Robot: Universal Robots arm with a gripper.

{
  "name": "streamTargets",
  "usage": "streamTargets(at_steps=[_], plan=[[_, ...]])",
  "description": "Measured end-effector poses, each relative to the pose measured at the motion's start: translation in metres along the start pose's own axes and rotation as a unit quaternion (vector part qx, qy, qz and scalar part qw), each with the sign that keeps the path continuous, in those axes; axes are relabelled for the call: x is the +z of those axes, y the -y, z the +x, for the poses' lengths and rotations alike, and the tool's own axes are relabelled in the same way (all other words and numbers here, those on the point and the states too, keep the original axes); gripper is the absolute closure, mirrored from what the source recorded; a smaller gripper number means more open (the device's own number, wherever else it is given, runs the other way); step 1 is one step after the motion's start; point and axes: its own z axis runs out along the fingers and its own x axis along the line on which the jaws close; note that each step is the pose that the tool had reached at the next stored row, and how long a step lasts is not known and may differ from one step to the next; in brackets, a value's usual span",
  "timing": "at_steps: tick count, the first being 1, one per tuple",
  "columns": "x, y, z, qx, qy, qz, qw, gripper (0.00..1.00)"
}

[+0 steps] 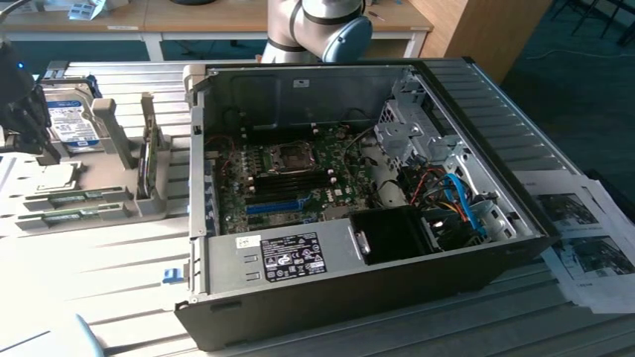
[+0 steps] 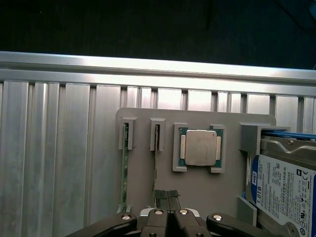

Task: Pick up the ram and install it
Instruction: 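Pick up the ram and move it above insertion slot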

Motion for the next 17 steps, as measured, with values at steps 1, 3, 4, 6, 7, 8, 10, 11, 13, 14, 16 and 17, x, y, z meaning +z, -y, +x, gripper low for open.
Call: streamTargets(at_steps=[1,3,4,6,7,8,10,11,13,14,16,17], plan=[[0.0000,0.0000,0.0000,0.000,0.0000,0.0000,1.0000,0.90],[0.0000,0.0000,0.0000,0.000,0.0000,0.0000,1.0000,0.90],[0.0000,0.0000,0.0000,0.000,0.0000,0.0000,1.0000,0.90],[0.0000,0.0000,0.0000,0.000,0.0000,0.0000,1.0000,0.89],[0.0000,0.0000,0.0000,0.000,0.0000,0.0000,1.0000,0.89],[0.0000,0.0000,0.0000,0.000,0.0000,0.0000,1.0000,0.83],[0.0000,0.0000,0.0000,0.000,0.0000,0.0000,1.0000,0.83],[0.0000,0.0000,0.0000,0.000,0.0000,0.0000,1.0000,0.83],[0.0000,0.0000,0.0000,0.000,0.0000,0.0000,1.0000,0.83],[0.0000,0.0000,0.0000,0.000,0.0000,0.0000,1.0000,0.83],[0.0000,0.0000,0.0000,0.000,0.0000,0.0000,1.0000,0.82],[0.0000,0.0000,0.0000,0.000,0.0000,0.0000,1.0000,0.75]])
